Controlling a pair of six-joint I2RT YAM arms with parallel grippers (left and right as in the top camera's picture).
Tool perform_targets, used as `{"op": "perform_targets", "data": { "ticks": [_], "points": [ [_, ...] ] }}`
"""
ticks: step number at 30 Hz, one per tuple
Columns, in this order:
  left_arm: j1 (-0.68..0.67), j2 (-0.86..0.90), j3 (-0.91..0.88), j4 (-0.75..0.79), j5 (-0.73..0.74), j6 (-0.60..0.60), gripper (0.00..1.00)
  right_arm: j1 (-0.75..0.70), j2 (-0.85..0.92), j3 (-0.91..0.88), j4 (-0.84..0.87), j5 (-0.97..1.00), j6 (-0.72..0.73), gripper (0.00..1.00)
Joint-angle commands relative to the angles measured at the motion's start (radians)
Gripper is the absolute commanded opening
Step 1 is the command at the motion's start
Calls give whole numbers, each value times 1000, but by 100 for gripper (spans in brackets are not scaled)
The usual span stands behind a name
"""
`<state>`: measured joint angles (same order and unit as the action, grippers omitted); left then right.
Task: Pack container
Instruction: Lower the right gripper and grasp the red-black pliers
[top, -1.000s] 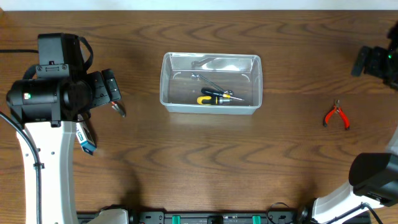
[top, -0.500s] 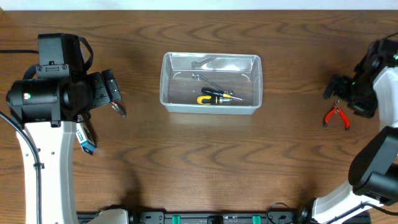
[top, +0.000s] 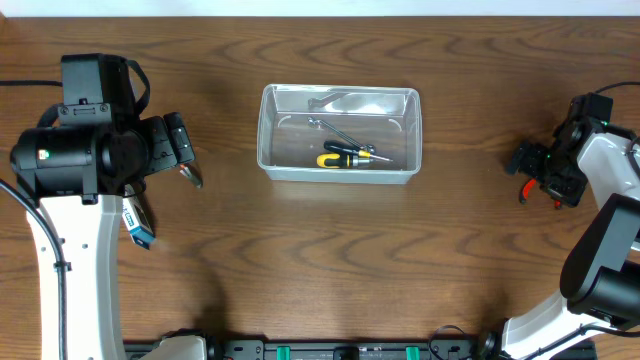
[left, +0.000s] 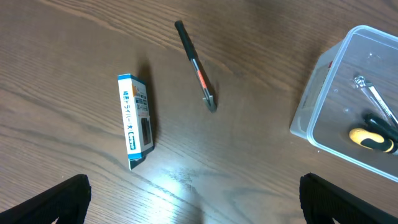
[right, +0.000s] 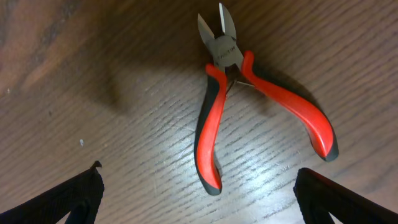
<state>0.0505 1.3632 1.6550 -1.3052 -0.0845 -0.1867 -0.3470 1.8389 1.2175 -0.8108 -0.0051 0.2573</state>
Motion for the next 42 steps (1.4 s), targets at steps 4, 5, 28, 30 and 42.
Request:
{"op": "perform_targets", "data": {
  "ticks": [4,5,28,30,42],
  "points": [
    [5,-5,8,-4,-1,1,98,8,-3,-9,27,-2,35,99],
    [5,-5,8,-4,-1,1,98,8,-3,-9,31,-3,35,99],
    [5,-5,8,-3,-1,1,98,8,171,-9,101,-12,56,93],
    [5,-5,8,-3,-1,1,98,8,175,-9,104,-15,56,86],
    [5,-5,8,-3,-1,1,98,8,175,-9,109,-29,56,44]
  ]
}}
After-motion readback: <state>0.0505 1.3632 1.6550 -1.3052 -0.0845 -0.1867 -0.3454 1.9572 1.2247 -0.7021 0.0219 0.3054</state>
